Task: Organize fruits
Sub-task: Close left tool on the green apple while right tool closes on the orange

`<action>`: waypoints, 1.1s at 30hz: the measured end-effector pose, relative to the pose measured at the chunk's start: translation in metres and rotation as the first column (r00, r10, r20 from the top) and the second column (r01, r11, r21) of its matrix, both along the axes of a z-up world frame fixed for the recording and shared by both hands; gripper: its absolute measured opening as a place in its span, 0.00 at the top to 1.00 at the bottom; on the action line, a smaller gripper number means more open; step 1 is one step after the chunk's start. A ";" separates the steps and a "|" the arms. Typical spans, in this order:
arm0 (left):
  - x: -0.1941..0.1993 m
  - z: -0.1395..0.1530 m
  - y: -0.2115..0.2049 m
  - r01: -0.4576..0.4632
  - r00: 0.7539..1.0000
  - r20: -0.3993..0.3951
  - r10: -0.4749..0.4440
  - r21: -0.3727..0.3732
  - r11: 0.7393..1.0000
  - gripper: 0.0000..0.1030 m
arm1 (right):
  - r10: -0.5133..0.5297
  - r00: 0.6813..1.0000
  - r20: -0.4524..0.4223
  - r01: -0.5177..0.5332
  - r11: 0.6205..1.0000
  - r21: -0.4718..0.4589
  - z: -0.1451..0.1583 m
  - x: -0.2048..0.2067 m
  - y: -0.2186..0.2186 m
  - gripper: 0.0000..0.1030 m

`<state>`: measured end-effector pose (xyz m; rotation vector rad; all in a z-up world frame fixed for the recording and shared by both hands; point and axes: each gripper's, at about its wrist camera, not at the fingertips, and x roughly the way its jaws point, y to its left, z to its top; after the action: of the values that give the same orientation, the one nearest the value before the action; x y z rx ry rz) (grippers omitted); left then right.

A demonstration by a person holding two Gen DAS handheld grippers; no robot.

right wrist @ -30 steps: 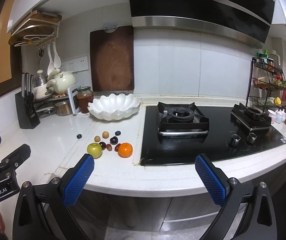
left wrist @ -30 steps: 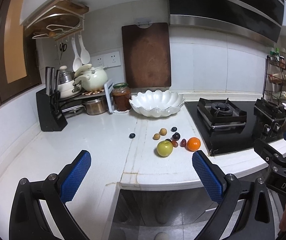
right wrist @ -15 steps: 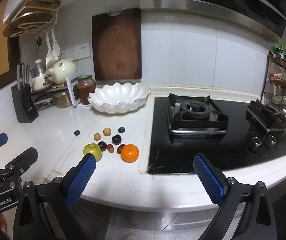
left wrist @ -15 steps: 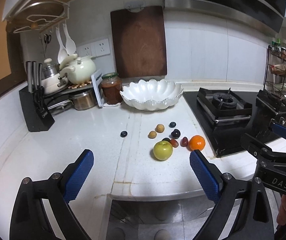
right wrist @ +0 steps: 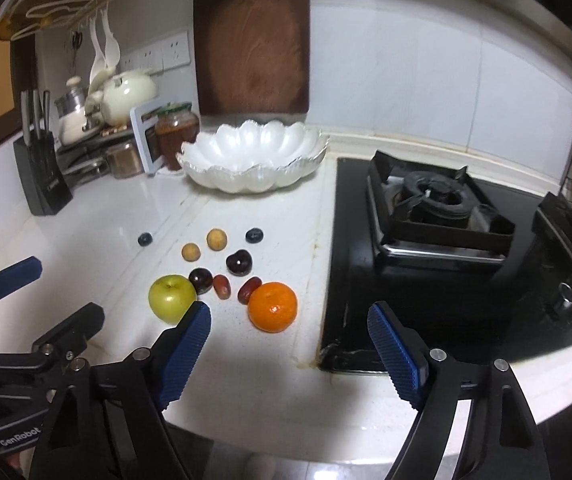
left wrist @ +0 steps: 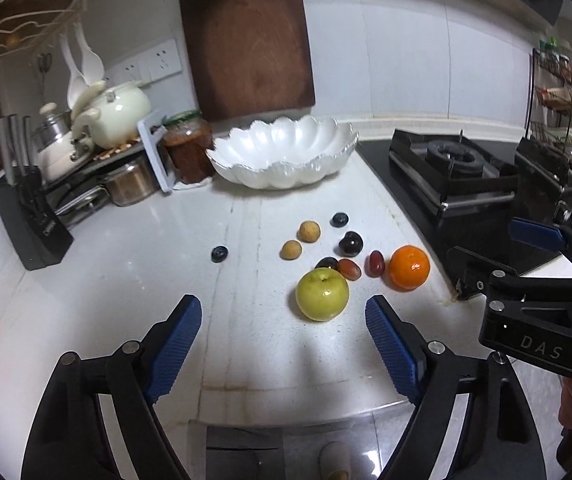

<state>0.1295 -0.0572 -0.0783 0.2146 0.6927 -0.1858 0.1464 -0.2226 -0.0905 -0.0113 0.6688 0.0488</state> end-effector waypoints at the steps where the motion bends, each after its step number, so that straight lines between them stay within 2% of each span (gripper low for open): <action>1: 0.003 -0.002 -0.002 0.003 1.000 -0.007 -0.003 0.002 1.000 0.21 | 0.006 1.000 -0.013 -0.006 1.000 0.000 -0.003 0.005 0.001 0.24; 9: 0.032 -0.028 -0.012 0.053 0.995 -0.087 -0.052 0.008 0.999 0.27 | 0.034 0.994 -0.105 -0.031 0.999 0.029 -0.024 0.037 0.003 0.34; 20: 0.065 -0.059 -0.018 0.093 0.977 -0.190 -0.095 -0.019 0.995 0.36 | 0.051 0.978 -0.202 -0.041 0.998 0.055 -0.051 0.070 0.009 0.40; 27: 0.077 -0.069 -0.025 0.134 0.967 -0.216 -0.135 -0.018 0.991 0.39 | 0.057 0.967 -0.248 -0.046 0.998 0.052 -0.063 0.086 0.013 0.48; 33: 0.084 -0.076 -0.028 0.150 0.957 -0.245 -0.155 -0.037 0.988 0.51 | 0.058 0.962 -0.267 -0.044 0.997 0.057 -0.067 0.090 0.011 0.56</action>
<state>0.2140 -0.0855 -0.1544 0.2299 0.9231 -0.3714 0.2368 -0.2118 -0.1578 0.0275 0.9388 0.1188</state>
